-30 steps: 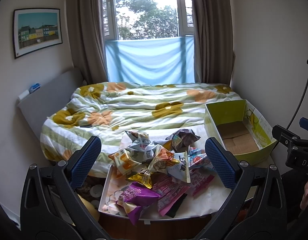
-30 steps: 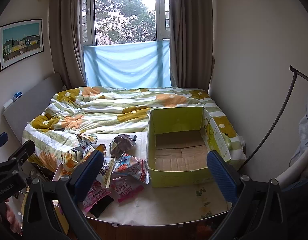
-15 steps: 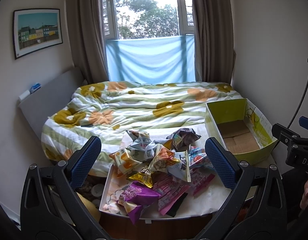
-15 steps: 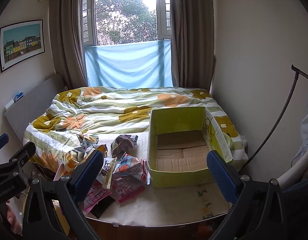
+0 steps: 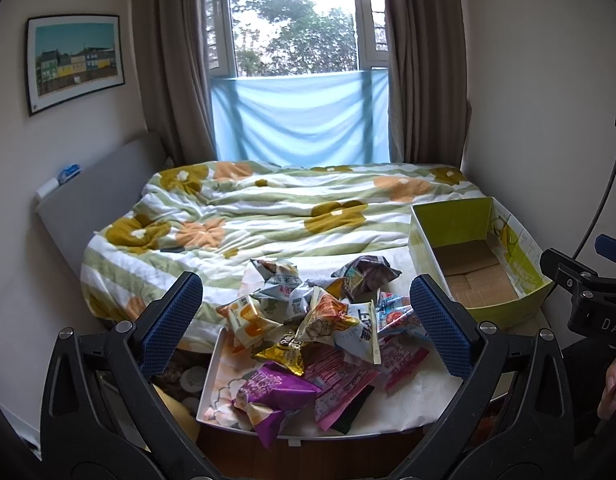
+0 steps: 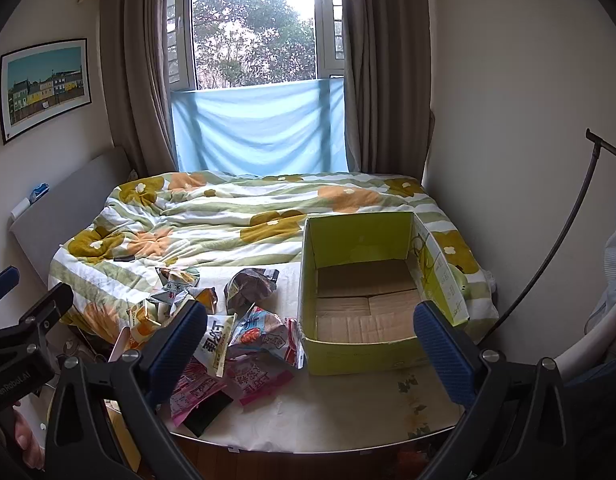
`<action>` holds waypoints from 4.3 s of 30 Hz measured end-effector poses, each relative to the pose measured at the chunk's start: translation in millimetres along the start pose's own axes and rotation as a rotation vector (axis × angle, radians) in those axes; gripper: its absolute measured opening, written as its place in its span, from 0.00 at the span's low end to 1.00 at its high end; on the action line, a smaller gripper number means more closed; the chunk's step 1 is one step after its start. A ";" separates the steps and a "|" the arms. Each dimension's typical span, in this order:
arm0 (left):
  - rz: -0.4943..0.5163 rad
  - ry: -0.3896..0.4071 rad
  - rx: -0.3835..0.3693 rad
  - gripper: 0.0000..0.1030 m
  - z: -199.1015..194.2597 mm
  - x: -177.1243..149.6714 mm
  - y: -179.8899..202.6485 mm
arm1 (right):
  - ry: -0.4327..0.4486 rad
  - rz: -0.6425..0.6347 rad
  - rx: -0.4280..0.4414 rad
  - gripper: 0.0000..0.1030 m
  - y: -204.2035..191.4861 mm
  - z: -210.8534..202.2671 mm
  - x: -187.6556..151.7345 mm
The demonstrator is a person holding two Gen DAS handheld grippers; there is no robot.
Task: Organize snacks
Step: 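Grasp the purple chip bag with the left tool while the right grasps a cream bag, then drop the purple chip bag into the box while the right tool drops the cream bag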
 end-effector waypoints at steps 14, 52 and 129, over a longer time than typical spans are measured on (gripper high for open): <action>-0.050 -0.095 0.003 0.99 13.0 -14.5 -11.4 | -0.059 -0.014 0.062 1.00 4.1 19.0 -9.7; 0.270 -0.635 -0.268 0.96 209.0 -197.3 -60.0 | -0.304 -0.462 0.318 1.00 -151.9 226.7 -109.0; 0.227 -0.465 -0.423 0.99 395.9 63.9 299.7 | -0.359 0.062 0.200 0.46 195.7 287.3 66.2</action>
Point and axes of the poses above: each gripper's, at about its wrist camera, not at the fingertips, and z roughly the way its jaws point, y to its right, x to its top, the point moved 1 cm from there along z, roughly the way its jaws point, and after that the axes turned 4 degrees about y, right-handed, at the moved point
